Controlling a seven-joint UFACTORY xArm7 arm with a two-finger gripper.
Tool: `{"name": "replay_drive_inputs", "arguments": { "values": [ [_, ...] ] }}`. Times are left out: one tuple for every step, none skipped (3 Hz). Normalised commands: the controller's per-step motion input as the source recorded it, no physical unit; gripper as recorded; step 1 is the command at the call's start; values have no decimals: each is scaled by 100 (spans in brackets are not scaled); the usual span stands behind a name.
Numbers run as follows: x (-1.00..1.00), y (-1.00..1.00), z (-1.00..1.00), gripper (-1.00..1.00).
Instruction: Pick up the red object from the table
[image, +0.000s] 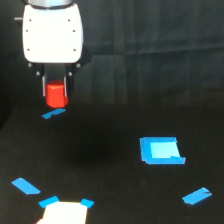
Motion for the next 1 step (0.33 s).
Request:
{"name": "replay_drive_inputs", "arguments": {
  "values": [
    [18,-9,44,-100]
  ]
}}
